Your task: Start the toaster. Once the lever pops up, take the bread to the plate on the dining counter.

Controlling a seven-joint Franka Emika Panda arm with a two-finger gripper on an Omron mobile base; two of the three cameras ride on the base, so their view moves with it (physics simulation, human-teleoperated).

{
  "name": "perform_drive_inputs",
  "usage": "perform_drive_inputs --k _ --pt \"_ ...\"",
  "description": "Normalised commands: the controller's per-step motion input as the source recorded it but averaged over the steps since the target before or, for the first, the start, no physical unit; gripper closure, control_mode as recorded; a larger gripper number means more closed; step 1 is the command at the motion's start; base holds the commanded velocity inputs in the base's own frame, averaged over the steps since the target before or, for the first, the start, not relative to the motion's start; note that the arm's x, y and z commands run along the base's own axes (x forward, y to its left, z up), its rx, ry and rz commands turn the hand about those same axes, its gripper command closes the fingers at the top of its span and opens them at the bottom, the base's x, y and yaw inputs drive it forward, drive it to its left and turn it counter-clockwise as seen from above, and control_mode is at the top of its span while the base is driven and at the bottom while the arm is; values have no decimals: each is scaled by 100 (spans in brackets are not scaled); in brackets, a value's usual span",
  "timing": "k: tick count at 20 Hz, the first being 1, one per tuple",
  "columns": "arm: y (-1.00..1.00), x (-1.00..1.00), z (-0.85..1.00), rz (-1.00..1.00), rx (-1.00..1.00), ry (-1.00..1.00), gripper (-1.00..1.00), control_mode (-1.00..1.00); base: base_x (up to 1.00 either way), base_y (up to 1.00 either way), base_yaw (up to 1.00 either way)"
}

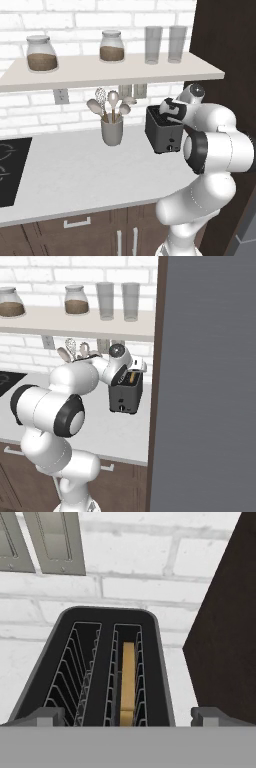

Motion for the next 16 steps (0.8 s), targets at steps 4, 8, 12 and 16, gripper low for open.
perform_drive_inputs --k 4,8,12,16 --pt "0 0 0 0 0 0 -100 -100 0 0 0" --pt "0 0 0 0 0 0 -100 -100 0 0 0" --pt "0 0 0 0 0 0 -100 -100 0 0 0" --pt "0 0 0 0 0 0 -100 -100 0 0 0"
